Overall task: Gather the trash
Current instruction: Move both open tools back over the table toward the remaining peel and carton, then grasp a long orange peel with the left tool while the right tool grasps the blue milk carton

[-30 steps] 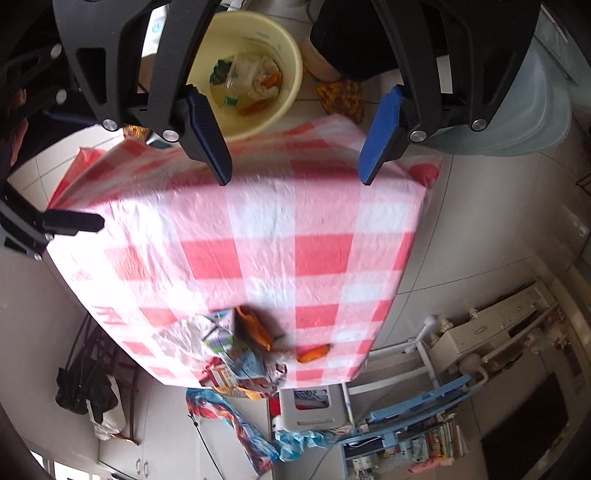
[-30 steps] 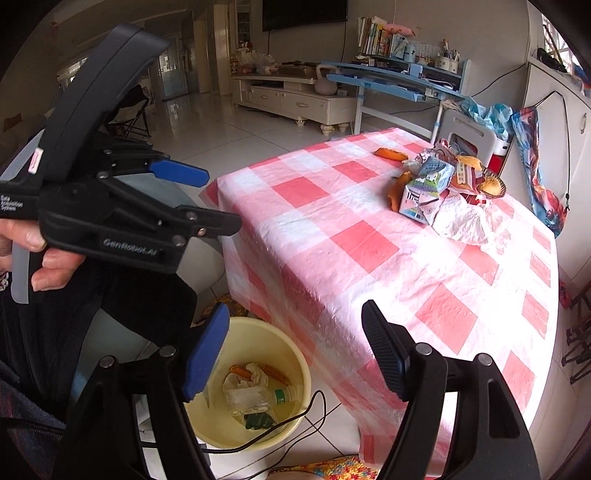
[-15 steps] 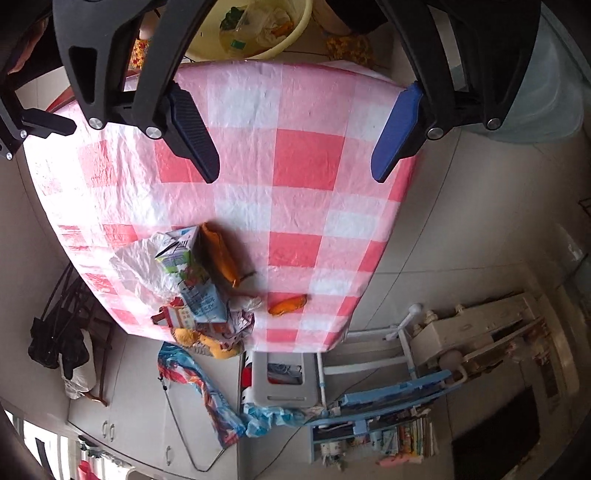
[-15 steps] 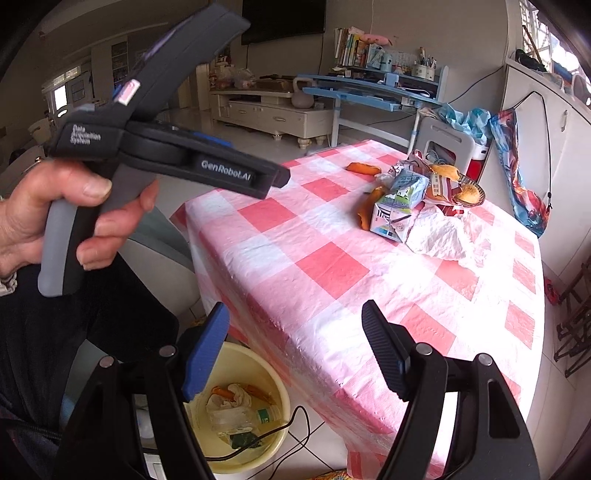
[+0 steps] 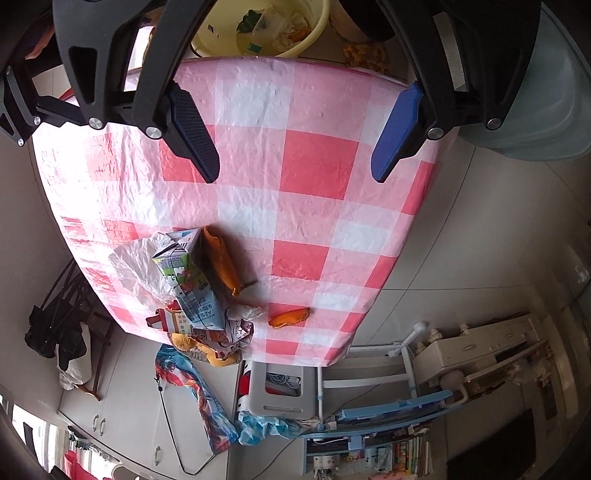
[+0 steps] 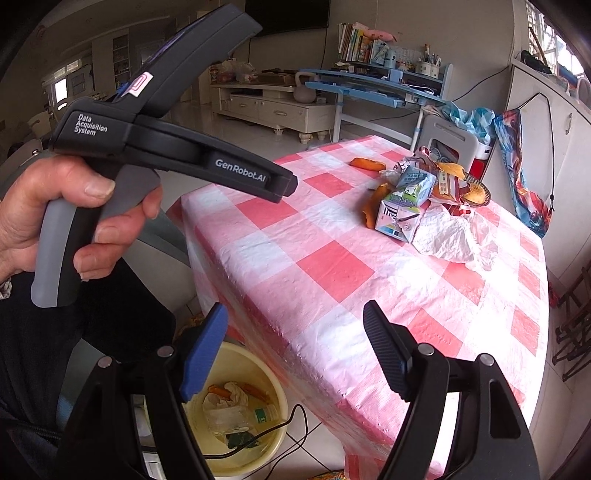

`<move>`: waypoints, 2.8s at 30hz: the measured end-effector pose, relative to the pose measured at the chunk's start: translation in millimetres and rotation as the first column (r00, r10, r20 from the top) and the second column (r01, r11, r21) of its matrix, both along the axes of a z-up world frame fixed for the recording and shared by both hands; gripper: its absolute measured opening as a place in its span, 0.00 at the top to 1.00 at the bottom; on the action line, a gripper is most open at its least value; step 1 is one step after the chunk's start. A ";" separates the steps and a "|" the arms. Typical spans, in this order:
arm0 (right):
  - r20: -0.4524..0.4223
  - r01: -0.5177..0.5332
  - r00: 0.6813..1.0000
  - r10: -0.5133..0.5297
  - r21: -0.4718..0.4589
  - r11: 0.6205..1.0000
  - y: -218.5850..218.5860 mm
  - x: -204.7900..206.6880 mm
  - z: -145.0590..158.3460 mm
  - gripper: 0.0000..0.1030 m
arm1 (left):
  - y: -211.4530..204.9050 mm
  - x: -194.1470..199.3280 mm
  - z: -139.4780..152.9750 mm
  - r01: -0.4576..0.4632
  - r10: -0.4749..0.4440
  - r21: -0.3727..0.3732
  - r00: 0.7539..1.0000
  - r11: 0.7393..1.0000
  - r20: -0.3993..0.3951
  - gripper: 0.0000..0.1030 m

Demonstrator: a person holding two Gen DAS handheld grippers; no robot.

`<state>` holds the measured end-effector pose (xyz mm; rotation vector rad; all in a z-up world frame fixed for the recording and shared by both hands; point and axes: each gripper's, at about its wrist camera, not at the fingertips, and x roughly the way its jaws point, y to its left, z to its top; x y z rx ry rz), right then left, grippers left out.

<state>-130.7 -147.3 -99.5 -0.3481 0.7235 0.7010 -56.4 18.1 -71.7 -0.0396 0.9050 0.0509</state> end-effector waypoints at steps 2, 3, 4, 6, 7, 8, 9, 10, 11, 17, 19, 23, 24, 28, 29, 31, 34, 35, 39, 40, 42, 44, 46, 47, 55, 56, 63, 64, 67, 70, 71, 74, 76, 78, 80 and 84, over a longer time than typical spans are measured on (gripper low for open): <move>0.000 0.003 1.000 -0.003 0.003 1.000 -0.3 0.3 0.3 0.30 | -0.5 -0.3 -0.7 0.004 -0.004 -0.002 1.000 1.000 -0.002 0.22; -0.001 0.004 1.000 -0.004 0.004 1.000 -0.6 0.5 0.5 0.30 | -0.3 -0.5 -0.6 0.004 -0.004 -0.004 1.000 1.000 -0.003 0.22; -0.001 0.004 1.000 -0.004 0.004 1.000 -0.5 0.2 0.5 0.30 | -0.2 -0.4 -0.9 0.005 -0.005 -0.006 1.000 1.000 -0.004 0.22; 0.000 0.001 1.000 -0.001 0.002 1.000 -0.7 0.0 0.8 0.30 | 0.0 0.0 -1.4 0.004 -0.004 -0.012 1.000 1.000 -0.005 0.21; 0.000 0.000 1.000 0.000 0.002 1.000 -0.8 0.2 0.8 0.30 | -0.1 -0.1 -1.3 0.005 -0.005 -0.013 1.000 1.000 -0.005 0.21; 0.000 0.000 1.000 0.000 0.001 1.000 -0.9 0.2 0.9 0.30 | -0.2 0.0 -1.6 0.006 -0.006 -0.016 1.000 1.000 -0.006 0.21; 0.000 0.000 1.000 0.000 0.001 1.000 -1.0 0.3 0.9 0.30 | -0.3 0.1 -2.0 0.008 -0.008 -0.017 1.000 1.000 -0.008 0.21; 0.000 0.001 1.000 -0.001 0.002 1.000 -1.1 0.4 0.8 0.30 | -0.5 0.1 -2.0 0.009 -0.009 -0.019 1.000 1.000 -0.009 0.21; -0.001 0.001 1.000 -0.001 0.002 1.000 -0.9 0.4 0.6 0.30 | -0.3 0.3 -2.2 0.010 -0.010 -0.022 1.000 1.000 -0.010 0.21; 0.002 0.003 1.000 -0.003 0.004 1.000 -1.0 0.5 0.6 0.30 | 4.4 3.1 -3.1 0.001 -0.002 -0.060 1.000 0.998 -0.021 0.21; 0.002 0.005 1.000 -0.005 0.006 1.000 -1.5 0.8 0.9 0.30 | 4.5 3.9 -3.8 -0.002 0.000 -0.068 1.000 0.998 -0.025 0.21; 0.005 0.007 1.000 -0.007 0.012 1.000 -1.7 1.0 2.3 0.30 | 2.6 4.8 -4.9 0.003 -0.004 -0.066 1.000 0.998 -0.028 0.21; 0.006 0.007 1.000 -0.007 0.013 1.000 -1.7 0.6 2.5 0.30 | 1.9 5.1 -5.3 0.003 -0.005 -0.065 1.000 0.998 -0.029 0.21; 0.008 0.006 1.000 -0.006 0.013 1.000 -1.1 0.9 3.3 0.30 | 1.1 5.8 -6.2 0.001 -0.004 -0.066 0.999 0.998 -0.032 0.21; 0.009 0.006 1.000 -0.006 0.013 1.000 -1.1 0.9 3.4 0.30 | 1.0 5.7 -6.1 0.001 -0.003 -0.067 0.999 0.998 -0.032 0.21; 0.009 0.007 1.000 -0.007 0.014 1.000 -1.0 0.8 3.5 0.30 | 1.3 5.9 -6.5 -0.002 0.000 -0.071 0.999 0.998 -0.032 0.21; 0.010 0.008 1.000 -0.008 0.015 1.000 -1.1 0.8 3.6 0.30 | 2.5 6.3 -7.5 -0.009 0.006 -0.070 0.999 0.998 -0.035 0.21; 0.010 0.008 1.000 -0.008 0.017 1.000 -1.1 1.1 3.9 0.30 | 3.3 6.4 -7.6 -0.011 0.009 -0.070 0.999 0.997 -0.036 0.21; 0.009 0.006 1.000 -0.006 0.014 1.000 -0.4 0.9 4.2 0.30 | 5.7 7.3 -7.7 -0.020 0.017 -0.081 0.999 0.996 -0.037 0.21; 0.008 0.006 1.000 -0.006 0.015 1.000 -0.3 1.1 4.3 0.30 | 5.9 8.4 -7.5 -0.022 0.019 -0.083 0.999 0.996 -0.037 0.21; 0.007 0.007 1.000 -0.007 0.017 1.000 0.5 1.6 5.6 0.30 | 4.4 15.8 -7.5 -0.017 0.013 -0.089 0.999 0.996 -0.041 0.21; 0.008 0.011 1.000 -0.011 0.023 1.000 1.0 3.4 7.7 0.30 | 4.1 26.9 -7.4 -0.024 0.019 -0.103 0.999 0.994 -0.046 0.21; 0.012 0.023 1.000 -0.023 0.028 0.999 0.5 7.5 11.0 0.30 | 3.2 40.5 -7.7 -0.028 0.022 -0.119 0.998 0.993 -0.055 0.21; 0.014 0.029 0.999 -0.029 0.031 0.999 -0.2 11.4 12.6 0.30 | 3.0 47.9 -7.5 -0.032 0.025 -0.127 0.998 0.991 -0.057 0.21; 0.023 0.100 0.995 -0.102 0.065 0.993 -3.7 61.4 26.0 0.30 | -7.6 102.3 -15.6 -0.017 0.003 -0.160 0.996 0.987 -0.084 0.21; 0.023 0.108 0.994 -0.110 0.075 0.991 -4.0 67.7 27.4 0.30 | -10.6 108.6 -17.5 -0.010 -0.004 -0.155 0.996 0.988 -0.086 0.22; 0.016 0.141 0.990 -0.142 0.082 0.987 -7.6 91.7 23.6 0.30 | -23.1 142.6 -36.4 -0.001 -0.022 -0.153 0.989 0.988 -0.146 0.27; 0.012 0.145 0.989 -0.146 0.081 0.986 -7.9 95.4 23.0 0.30 | -23.7 145.9 -39.0 -0.002 -0.023 -0.161 0.988 0.987 -0.155 0.28; 0.002 0.147 0.989 -0.148 0.083 0.986 -7.6 104.1 22.5 0.30 | -25.5 153.0 -45.6 0.007 -0.034 -0.162 0.985 0.987 -0.168 0.30; -0.009 0.145 0.989 -0.145 0.079 0.986 -4.2 109.2 20.3 0.30 | -28.6 158.1 -51.5 0.019 -0.050 -0.172 0.982 0.985 -0.180 0.36; -0.012 0.143 0.990 -0.143 0.077 0.987 -2.9 110.2 19.0 0.30 | -30.7 158.6 -51.4 0.028 -0.058 -0.165 0.983 0.986 -0.175 0.39; -0.020 0.143 0.990 -0.142 0.065 0.988 -0.6 111.7 14.8 0.30 | -38.2 159.8 -50.6 0.091 -0.124 -0.185 0.976 0.978 -0.176 0.70; -0.024 0.147 0.989 -0.146 0.058 0.987 1.5 115.4 12.6 0.30 | -37.9 159.7 -47.3 0.104 -0.141 -0.202 0.973 0.974 -0.182 0.81; -0.022 0.152 0.988 -0.151 0.051 0.987 4.1 120.1 11.9 0.30 | -33.7 157.9 -43.9 0.109 -0.144 -0.191 0.972 0.976 -0.184 0.84; -0.013 0.159 0.987 -0.159 0.046 0.986 7.7 127.4 12.8 0.30 | -24.5 156.3 -39.6 0.098 -0.134 -0.190 0.974 0.977 -0.184 0.85; -0.015 0.175 0.985 -0.175 0.035 0.984 16.0 145.3 12.2 0.30 | -0.5 155.4 -32.8 0.053 -0.089 -0.194 0.979 0.980 -0.183 0.85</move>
